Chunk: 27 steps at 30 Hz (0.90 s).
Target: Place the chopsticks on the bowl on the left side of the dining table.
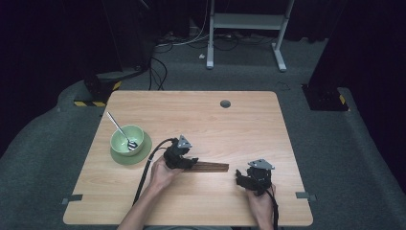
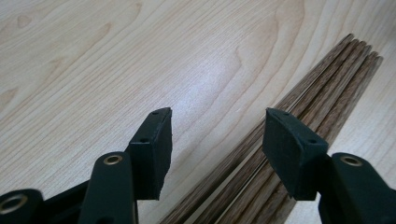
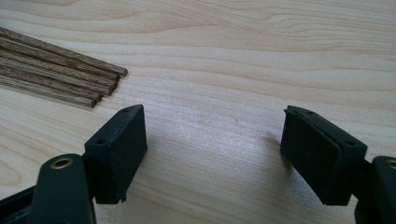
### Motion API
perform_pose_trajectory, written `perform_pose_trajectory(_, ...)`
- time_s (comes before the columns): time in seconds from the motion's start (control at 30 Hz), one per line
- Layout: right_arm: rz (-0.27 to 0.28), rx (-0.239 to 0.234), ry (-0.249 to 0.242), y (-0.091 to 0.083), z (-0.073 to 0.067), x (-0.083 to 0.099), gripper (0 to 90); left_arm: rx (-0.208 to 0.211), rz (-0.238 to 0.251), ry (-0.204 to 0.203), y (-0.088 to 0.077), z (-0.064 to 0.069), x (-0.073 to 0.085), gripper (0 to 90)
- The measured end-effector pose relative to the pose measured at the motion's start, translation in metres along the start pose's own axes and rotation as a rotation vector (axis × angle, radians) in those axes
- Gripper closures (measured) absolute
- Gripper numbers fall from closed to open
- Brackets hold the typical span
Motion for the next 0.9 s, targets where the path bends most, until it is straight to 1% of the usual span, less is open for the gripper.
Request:
perform_pose_trajectory(0.2, 0.000, -0.001, 0.000, 0.0000, -0.0001, 0.0000, 22.1, -0.010, -0.006, -0.003, 0.0037, -0.0014, 0.0002, 42.0)
perform_pose_trajectory(0.33, 0.000, -0.001, 0.000, 0.0000, -0.0001, 0.0000, 22.1, -0.012, -0.021, 0.012, 0.0061, -0.0007, -0.0006, 42.1)
perform_pose_trajectory(0.37, 0.000, -0.001, 0.000, 0.0000, -0.0001, 0.0000, 22.2, -0.011, -0.017, 0.007, 0.0067, 0.0000, -0.0007, 42.1)
perform_pose_trajectory(0.47, 0.000, -0.001, 0.000, -0.0001, -0.0001, 0.0000, 22.2, -0.013, -0.018, 0.010, 0.0067, 0.0003, -0.0014, 42.0)
perform_pose_trajectory(0.7, 0.000, -0.001, -0.001, -0.0001, -0.0001, 0.0000, 22.2, -0.014, -0.020, 0.005, 0.0077, -0.0013, -0.0014, 41.9)
perform_pose_trajectory(0.8, 0.000, -0.001, 0.000, -0.0001, -0.0002, 0.0000, 22.1, -0.016, -0.027, 0.011, 0.0085, -0.0017, -0.0012, 42.0)
perform_pose_trajectory(0.9, 0.000, -0.001, 0.000, 0.0000, -0.0002, 0.0000, 22.1, -0.014, -0.022, 0.005, 0.0097, -0.0010, -0.0012, 41.9)
Point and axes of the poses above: each handheld gripper's, and its own axes: y roughly forward along the jaws, x roughly out of its underside, z roughly to its right, the point moved 2 cm from there along y, roughly forward along the jaws, and after that the axes turned 5 degrees about x, right-handed, at the moved point
